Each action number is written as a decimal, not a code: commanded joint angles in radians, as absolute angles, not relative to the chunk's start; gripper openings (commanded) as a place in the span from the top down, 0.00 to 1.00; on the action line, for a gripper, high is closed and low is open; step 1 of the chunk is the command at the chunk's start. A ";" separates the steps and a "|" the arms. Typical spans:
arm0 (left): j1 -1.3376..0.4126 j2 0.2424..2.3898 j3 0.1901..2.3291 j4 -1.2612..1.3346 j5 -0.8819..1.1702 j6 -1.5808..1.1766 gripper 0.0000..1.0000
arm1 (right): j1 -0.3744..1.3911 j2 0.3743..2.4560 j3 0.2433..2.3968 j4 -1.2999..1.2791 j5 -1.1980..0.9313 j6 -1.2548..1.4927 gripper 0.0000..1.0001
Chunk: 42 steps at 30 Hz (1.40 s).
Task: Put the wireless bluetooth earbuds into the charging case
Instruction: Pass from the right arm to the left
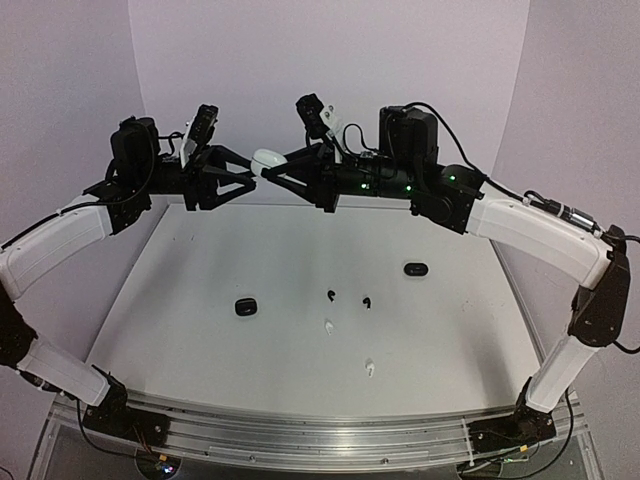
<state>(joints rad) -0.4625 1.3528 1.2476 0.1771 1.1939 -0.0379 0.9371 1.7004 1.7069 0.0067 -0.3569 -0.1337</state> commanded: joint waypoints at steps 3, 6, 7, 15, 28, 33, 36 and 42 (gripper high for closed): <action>-0.470 1.365 1.267 0.246 1.192 -0.072 0.54 | 0.942 1.704 1.709 0.048 -0.350 -0.132 1.00; -0.474 1.368 1.268 0.257 1.191 -0.074 0.55 | 0.942 1.705 1.711 0.048 -0.350 -0.132 1.00; -0.476 1.369 1.269 0.258 1.191 -0.075 0.56 | 0.941 1.706 1.712 0.048 -0.350 -0.132 1.00; -0.485 1.373 1.274 0.255 1.212 -0.072 0.58 | 0.943 1.719 1.710 0.047 -0.345 -0.146 1.00; -0.486 1.372 1.280 0.223 1.236 -0.028 0.82 | 0.950 1.728 1.728 0.047 -0.345 -0.147 1.00; -0.487 1.373 1.281 0.215 1.238 -0.012 0.99 | 0.953 1.738 1.740 0.046 -0.347 -0.148 1.00; -0.488 1.369 1.279 0.213 1.239 -0.007 1.00 | 0.953 1.738 1.735 0.047 -0.344 -0.142 1.00; -0.488 1.355 1.273 0.152 1.173 0.074 1.00 | 0.953 1.703 1.693 0.048 -0.276 -0.119 0.51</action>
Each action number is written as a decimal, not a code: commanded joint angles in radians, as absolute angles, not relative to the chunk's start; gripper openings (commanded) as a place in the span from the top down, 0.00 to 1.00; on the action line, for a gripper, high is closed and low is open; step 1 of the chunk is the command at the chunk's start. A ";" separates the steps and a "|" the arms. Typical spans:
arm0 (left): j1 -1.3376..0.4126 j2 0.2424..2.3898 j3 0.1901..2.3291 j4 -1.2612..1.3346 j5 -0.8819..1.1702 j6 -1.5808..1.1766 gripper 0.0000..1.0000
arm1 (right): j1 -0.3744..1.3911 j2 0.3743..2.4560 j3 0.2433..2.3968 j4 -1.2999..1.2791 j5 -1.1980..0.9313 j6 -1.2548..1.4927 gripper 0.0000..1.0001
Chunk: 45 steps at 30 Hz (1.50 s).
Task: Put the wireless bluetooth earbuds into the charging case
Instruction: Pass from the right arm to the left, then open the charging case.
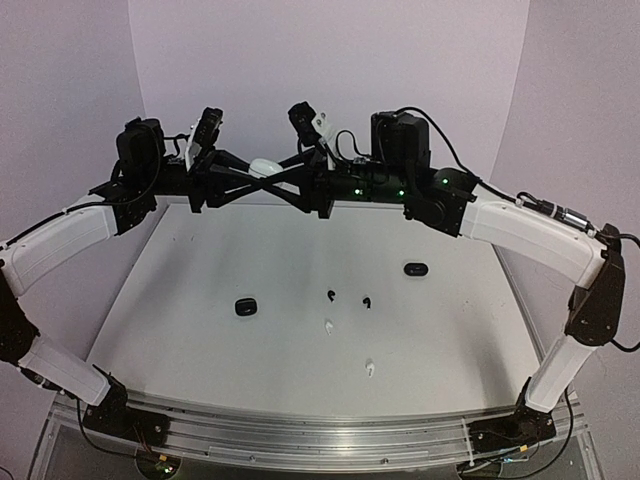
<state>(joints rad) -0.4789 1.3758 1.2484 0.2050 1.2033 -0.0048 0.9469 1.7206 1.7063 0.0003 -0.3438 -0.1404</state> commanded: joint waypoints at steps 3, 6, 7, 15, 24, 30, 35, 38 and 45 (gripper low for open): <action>-0.488 1.351 1.275 0.113 1.168 0.129 1.00 | 0.954 1.679 1.678 0.047 -0.227 -0.109 0.35; -0.488 1.344 1.268 0.102 1.184 0.165 1.00 | 0.953 1.679 1.676 0.046 -0.208 -0.100 0.33; -0.488 1.344 1.267 0.100 1.187 0.168 1.00 | 0.952 1.682 1.677 0.046 -0.207 -0.096 0.32; -0.488 1.333 1.262 0.032 1.211 0.245 1.00 | 0.947 1.692 1.695 0.042 -0.220 -0.076 0.34; -0.491 1.325 1.269 -0.030 1.242 0.311 1.00 | 0.907 1.693 1.705 0.026 -0.164 -0.035 0.38; -0.491 1.330 1.276 -0.119 1.246 0.382 1.00 | 0.878 1.707 1.729 0.026 -0.208 -0.008 0.38; -0.491 1.326 1.273 -0.123 1.248 0.394 1.00 | 0.861 1.718 1.736 0.026 -0.225 0.030 0.39; -0.491 1.324 1.276 -0.123 1.251 0.398 1.00 | 0.853 1.724 1.730 0.027 -0.228 0.038 0.39; -0.491 1.329 1.283 -0.082 1.234 0.319 1.00 | 0.851 1.732 1.709 0.026 -0.244 0.043 0.40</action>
<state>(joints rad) -0.4835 1.3647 1.2488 -0.1053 1.1825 0.3612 0.8713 1.7232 1.6890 -0.0218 -0.2810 0.0244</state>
